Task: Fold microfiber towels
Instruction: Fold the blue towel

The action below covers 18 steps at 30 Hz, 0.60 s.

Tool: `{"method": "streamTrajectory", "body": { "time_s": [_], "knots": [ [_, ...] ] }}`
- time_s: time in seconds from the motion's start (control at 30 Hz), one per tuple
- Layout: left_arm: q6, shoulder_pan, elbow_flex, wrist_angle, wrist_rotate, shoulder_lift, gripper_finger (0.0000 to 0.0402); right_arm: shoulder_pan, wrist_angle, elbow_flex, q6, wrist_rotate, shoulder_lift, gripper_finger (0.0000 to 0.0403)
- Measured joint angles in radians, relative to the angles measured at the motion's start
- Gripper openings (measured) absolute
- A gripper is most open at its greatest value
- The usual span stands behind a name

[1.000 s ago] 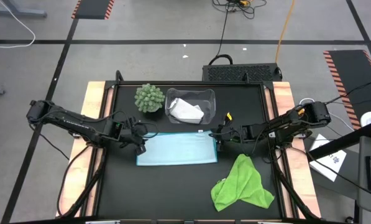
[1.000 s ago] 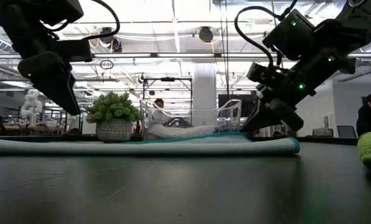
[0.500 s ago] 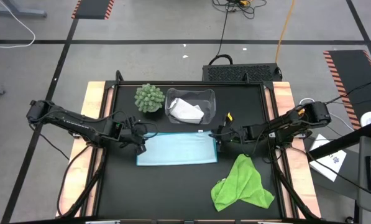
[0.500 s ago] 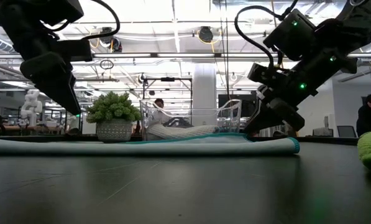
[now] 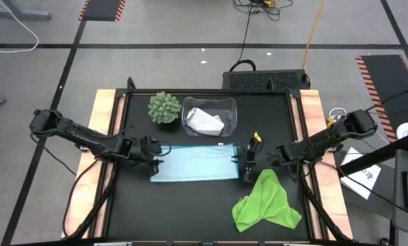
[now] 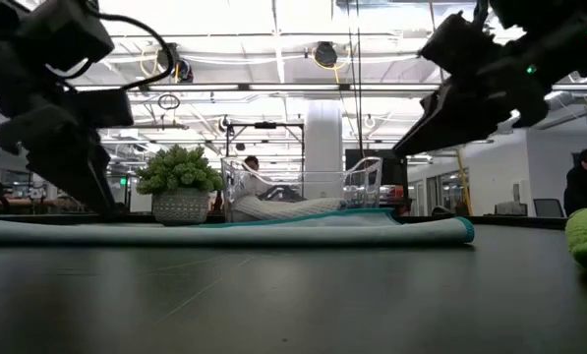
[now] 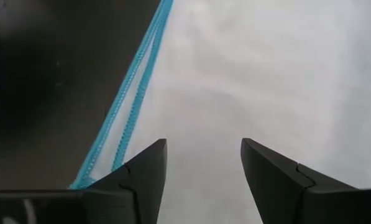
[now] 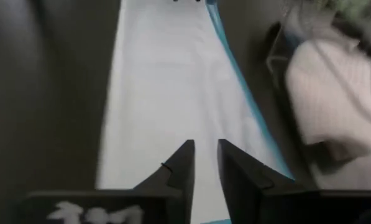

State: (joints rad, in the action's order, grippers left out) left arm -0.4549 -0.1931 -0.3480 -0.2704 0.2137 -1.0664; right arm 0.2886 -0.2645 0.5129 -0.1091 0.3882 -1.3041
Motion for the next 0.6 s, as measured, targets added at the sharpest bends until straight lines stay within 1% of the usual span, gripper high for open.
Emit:
{"method": "streamTrajectory", "body": {
  "time_s": [0.1, 0.17, 0.23, 0.4, 0.5, 0.6],
  "knots": [
    [-0.003, 0.0, 0.022, 0.037, 0.0, 0.0, 0.0209, 0.008, 0.072, 0.0, -0.128, 0.006, -0.001, 0.009],
    [-0.004, 0.0, 0.024, 0.045, 0.001, 0.0, 0.0209, 0.004, 0.13, 0.0, -0.21, 0.041, -0.004, 0.0103],
    [-0.004, 0.0, 0.024, 0.052, 0.003, 0.0, 0.0209, -0.007, 0.15, -0.001, -0.264, 0.069, -0.003, 0.0112],
    [0.027, 0.0, 0.024, 0.073, 0.004, 0.0, 0.0209, -0.076, 0.15, 0.0, -0.265, 0.069, -0.003, 0.0118],
    [0.04, 0.0, 0.024, 0.089, 0.005, 0.0, 0.0209, -0.148, 0.152, 0.0, -0.236, 0.009, -0.003, 0.0118],
    [0.054, 0.0, 0.024, 0.092, 0.005, 0.0, 0.0209, -0.204, 0.153, 0.0, -0.168, -0.009, -0.003, 0.0118]
  ]
}}
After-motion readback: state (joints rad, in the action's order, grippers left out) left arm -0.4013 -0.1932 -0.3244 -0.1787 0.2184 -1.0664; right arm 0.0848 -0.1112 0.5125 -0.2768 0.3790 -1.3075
